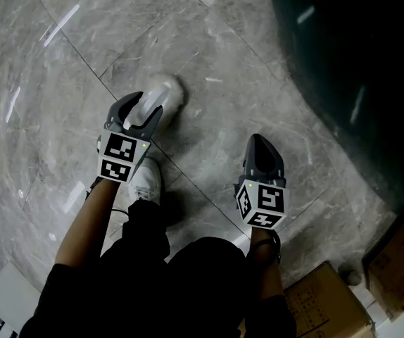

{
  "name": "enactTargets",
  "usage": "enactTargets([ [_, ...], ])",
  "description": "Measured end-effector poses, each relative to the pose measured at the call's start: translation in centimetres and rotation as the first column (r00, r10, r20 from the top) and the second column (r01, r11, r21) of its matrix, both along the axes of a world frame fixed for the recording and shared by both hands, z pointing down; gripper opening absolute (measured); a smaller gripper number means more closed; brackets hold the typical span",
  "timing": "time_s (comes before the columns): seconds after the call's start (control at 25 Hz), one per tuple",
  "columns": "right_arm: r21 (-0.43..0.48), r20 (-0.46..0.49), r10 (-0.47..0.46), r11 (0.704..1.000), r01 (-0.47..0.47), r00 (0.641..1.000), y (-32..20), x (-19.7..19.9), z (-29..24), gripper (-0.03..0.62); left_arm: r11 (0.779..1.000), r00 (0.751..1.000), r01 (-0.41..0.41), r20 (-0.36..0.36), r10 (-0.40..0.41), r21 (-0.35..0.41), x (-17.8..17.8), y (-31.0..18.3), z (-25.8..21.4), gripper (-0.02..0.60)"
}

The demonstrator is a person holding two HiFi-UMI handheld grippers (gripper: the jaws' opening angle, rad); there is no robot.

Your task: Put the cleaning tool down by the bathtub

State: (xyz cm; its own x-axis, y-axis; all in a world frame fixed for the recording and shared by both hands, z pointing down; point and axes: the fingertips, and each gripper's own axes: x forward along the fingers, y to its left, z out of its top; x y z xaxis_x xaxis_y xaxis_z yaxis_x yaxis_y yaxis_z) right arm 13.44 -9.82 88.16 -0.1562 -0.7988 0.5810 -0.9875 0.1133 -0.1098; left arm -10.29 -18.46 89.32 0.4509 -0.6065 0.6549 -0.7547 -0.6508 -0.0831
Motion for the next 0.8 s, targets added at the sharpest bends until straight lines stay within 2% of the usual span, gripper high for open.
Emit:
enactTargets([
  [0.16, 0.013, 0.000, -0.004, 1.000, 0.004, 1.000, -0.6, -0.2, -1.2, 0.014, 0.999, 0.999, 0.035, -0.028, -0.035, 0.010, -0.6, -0.4, -1.3, 0.207],
  [0.32, 0.023, -0.003, -0.011, 1.000, 0.011, 1.000, -1.0, -0.6, -2.5, 0.014, 1.000, 1.000, 0.017, -0.016, -0.016, 0.023, -0.6, -0.3, -2.3, 0.190],
  [0.8, 0.029, -0.006, -0.050, 0.998, 0.051, 0.999, -2.4, -2.9, -6.0, 0.014, 0.999, 0.999, 0.041, -0.024, -0.041, 0.018, -1.8, -0.6, -5.1, 0.066],
])
